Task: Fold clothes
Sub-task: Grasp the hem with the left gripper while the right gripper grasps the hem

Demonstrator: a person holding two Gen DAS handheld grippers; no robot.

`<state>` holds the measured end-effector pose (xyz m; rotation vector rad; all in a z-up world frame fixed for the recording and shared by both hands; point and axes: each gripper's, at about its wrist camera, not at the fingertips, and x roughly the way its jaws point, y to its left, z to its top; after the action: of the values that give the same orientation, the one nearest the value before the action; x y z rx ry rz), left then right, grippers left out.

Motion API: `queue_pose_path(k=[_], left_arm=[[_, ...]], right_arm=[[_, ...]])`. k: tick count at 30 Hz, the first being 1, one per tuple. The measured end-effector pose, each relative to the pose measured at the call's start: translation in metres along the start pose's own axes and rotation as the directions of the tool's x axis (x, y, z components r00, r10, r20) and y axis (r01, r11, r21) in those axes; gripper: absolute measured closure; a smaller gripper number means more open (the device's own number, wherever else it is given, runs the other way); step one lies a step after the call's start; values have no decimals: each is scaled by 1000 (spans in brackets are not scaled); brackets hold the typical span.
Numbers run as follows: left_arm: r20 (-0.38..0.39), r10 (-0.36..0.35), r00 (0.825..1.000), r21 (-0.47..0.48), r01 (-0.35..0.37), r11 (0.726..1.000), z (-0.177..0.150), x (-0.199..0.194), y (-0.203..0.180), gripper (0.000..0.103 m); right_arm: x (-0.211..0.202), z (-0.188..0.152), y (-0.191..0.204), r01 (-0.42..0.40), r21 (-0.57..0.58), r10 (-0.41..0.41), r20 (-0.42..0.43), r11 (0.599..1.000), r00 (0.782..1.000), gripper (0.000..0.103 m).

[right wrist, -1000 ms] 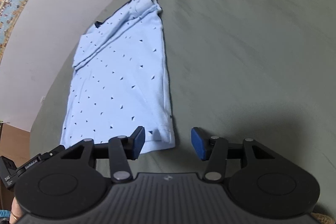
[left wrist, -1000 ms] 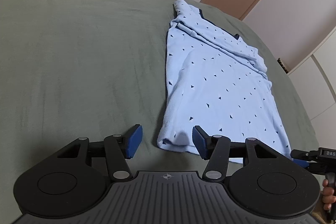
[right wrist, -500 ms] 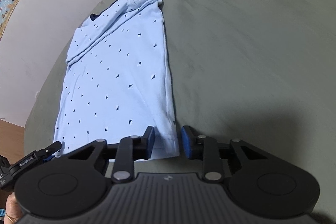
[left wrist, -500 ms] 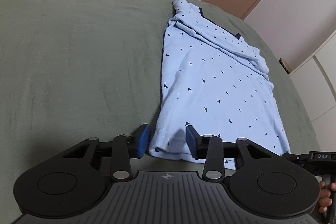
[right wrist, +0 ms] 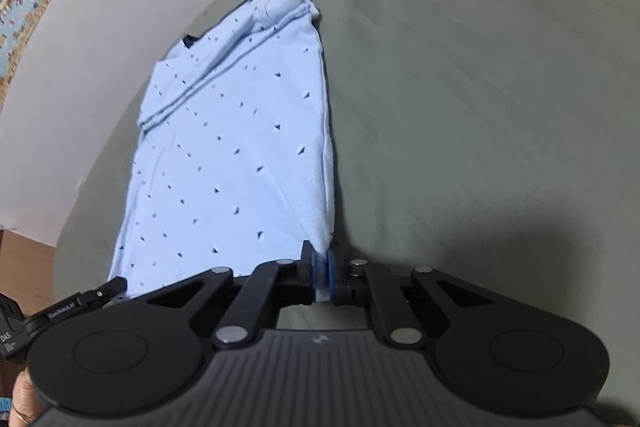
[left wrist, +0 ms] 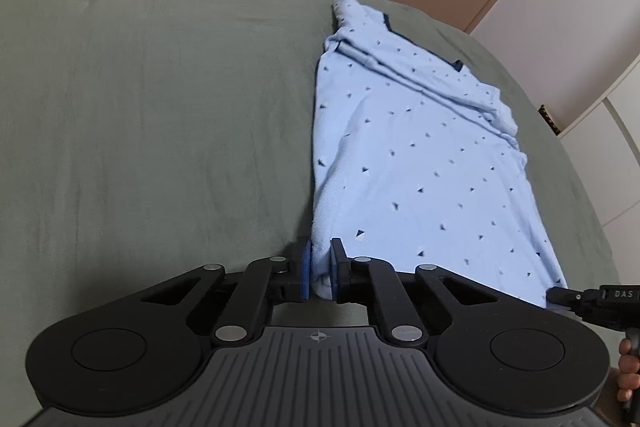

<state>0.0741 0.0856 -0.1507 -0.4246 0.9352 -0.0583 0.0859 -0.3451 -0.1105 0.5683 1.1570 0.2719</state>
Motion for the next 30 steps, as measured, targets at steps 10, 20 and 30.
queue_pose_path(k=[10, 20, 30], left_arm=[[56, -31, 998, 38, 29, 999, 37, -32, -26, 95], [104, -39, 994, 29, 37, 999, 100, -29, -45, 95], [117, 0, 993, 106, -12, 994, 167, 13, -74, 95]], right_arm=[[-41, 35, 22, -103, 1, 103, 72, 995, 992, 97], [-41, 95, 38, -149, 41, 145, 93, 988, 985, 97], [-12, 167, 64, -64, -11, 65, 79, 998, 995, 97]])
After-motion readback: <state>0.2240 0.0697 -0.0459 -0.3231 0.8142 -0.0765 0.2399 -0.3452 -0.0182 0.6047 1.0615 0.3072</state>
